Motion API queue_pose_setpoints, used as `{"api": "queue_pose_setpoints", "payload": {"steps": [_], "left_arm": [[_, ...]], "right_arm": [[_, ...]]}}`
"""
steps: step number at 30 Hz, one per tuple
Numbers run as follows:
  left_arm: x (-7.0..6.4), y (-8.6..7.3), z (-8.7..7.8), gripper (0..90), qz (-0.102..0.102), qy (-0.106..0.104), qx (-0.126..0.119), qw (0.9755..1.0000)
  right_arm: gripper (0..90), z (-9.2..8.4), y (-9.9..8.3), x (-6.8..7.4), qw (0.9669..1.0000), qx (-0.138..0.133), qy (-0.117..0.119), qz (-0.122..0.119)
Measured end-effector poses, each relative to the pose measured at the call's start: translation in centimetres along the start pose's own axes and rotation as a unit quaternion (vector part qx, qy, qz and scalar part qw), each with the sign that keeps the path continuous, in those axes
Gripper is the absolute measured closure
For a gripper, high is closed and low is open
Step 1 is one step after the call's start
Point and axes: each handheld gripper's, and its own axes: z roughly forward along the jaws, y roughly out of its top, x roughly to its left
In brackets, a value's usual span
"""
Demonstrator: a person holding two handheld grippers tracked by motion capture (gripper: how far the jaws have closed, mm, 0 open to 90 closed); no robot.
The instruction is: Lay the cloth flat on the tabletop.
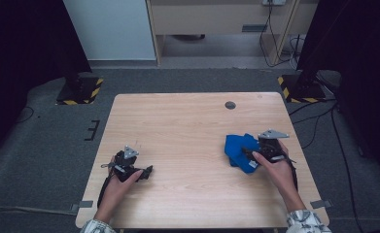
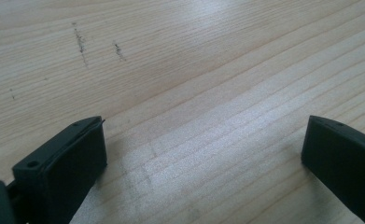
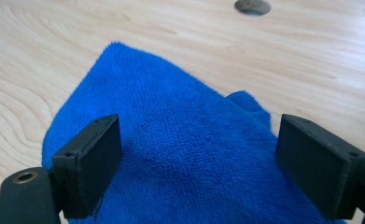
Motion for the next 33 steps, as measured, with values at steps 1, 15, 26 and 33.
{"api": "queue_pose_setpoints", "payload": {"steps": [1,15,26,33], "left_arm": [[0.0,0.0,0.0,0.0,0.000,0.000,0.000,1.0000],[0.0,0.0,0.0,0.0,0.000,0.000,0.000,1.0000],[0.0,0.0,0.0,0.0,0.000,0.000,0.000,1.0000],[0.0,0.0,0.0,0.0,0.000,0.000,0.000,1.0000]], "right_arm": [[14.2,0.8,-0.2,0.1,0.9999,0.011,-0.002,-0.009],[23.6,3.3,-1.6,1.0,0.9964,0.071,-0.012,-0.044],[64.3,2.5,-1.9,0.2,0.9974,0.048,-0.019,-0.050],[65.8,1.6,-0.8,1.8,0.9981,0.029,0.030,-0.046]]}}
